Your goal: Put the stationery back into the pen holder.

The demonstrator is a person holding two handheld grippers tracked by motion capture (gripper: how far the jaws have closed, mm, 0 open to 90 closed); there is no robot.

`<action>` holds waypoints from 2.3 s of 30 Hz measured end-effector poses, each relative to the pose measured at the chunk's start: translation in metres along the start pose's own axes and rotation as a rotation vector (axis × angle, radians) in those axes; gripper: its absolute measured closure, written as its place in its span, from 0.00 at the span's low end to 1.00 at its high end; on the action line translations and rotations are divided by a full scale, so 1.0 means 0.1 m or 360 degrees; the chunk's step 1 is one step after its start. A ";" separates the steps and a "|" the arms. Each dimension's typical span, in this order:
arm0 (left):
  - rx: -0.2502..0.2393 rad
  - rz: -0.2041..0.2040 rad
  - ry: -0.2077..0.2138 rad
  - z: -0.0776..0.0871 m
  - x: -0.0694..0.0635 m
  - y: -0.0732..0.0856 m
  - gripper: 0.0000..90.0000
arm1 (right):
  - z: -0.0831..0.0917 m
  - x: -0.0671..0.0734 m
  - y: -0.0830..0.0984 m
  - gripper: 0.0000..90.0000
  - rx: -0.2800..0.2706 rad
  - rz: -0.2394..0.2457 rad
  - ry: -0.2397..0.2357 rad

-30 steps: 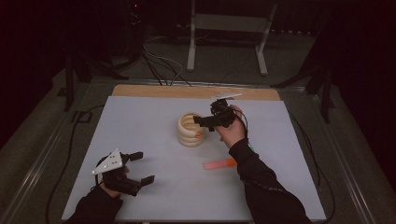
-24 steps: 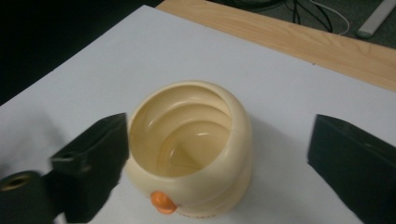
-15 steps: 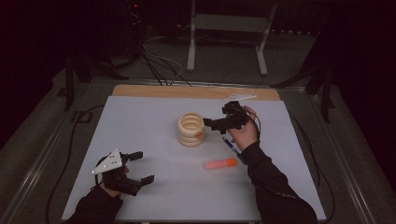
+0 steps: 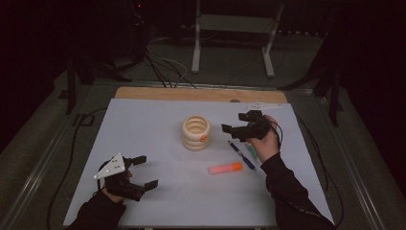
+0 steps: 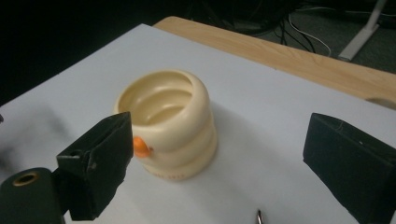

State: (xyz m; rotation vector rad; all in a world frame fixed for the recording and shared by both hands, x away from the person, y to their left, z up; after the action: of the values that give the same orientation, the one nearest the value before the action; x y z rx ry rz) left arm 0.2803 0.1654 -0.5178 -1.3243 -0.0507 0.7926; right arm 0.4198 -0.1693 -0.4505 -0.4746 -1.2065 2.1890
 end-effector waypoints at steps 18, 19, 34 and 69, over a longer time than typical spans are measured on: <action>0.0000 0.0006 0.0000 0.00 0.00 0.00 0.00 | 0.11 0.08 0.42 0.06 0.0136 0.0065 -0.0032; 0.0001 0.0004 0.0000 0.00 0.00 0.00 0.00 | 0.11 0.06 0.45 0.06 0.0144 0.0047 0.0002; 0.0004 -0.0001 0.0000 -0.01 0.00 0.00 0.00 | 0.13 0.07 0.86 0.48 0.0286 0.0113 0.0072; 0.0007 0.0000 0.0019 -0.02 -0.01 0.01 0.00 | -0.21 0.06 1.19 0.87 0.0719 0.0214 0.0169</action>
State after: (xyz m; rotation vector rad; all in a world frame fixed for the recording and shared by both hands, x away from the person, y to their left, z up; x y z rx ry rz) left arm 0.2799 0.1634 -0.5185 -1.3250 -0.0397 0.7846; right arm 0.3887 -0.2016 -0.5631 -0.4805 -0.6091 2.4220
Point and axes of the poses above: each handheld gripper's, and its own axes: z roughly backward along the jaws, y roughly out of its underside, x roughly to its left, the point moved 6 cm from there along -z, roughly forward along the jaws, and after that the axes turned 14 degrees about z, right-handed, at the moved point
